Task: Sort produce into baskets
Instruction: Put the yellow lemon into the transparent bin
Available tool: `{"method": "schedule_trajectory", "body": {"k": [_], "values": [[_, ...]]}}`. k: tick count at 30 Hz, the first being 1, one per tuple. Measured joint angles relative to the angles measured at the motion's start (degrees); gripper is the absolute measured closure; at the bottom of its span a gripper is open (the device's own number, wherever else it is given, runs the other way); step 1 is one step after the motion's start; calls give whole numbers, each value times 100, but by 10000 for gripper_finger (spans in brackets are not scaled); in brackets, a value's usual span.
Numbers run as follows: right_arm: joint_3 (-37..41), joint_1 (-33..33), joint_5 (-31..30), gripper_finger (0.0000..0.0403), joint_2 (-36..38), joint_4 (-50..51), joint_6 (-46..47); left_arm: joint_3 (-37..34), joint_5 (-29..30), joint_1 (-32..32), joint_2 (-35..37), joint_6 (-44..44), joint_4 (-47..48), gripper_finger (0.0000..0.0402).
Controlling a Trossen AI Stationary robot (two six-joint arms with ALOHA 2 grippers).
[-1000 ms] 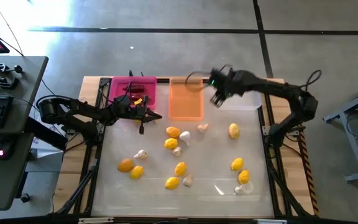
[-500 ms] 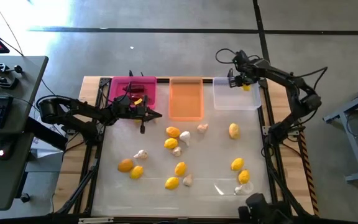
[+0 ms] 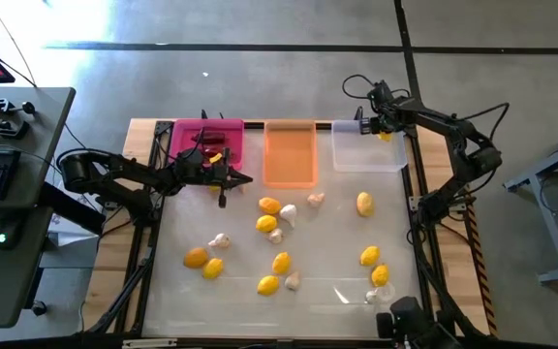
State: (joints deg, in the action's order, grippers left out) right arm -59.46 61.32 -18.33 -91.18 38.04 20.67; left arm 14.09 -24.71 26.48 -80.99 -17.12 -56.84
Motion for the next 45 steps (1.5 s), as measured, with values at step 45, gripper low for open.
{"method": "schedule_trajectory", "body": {"k": [45], "values": [[-384,-733,-1623,136,-335,446,-688,115,743,-71,277,147,345,401]]}}
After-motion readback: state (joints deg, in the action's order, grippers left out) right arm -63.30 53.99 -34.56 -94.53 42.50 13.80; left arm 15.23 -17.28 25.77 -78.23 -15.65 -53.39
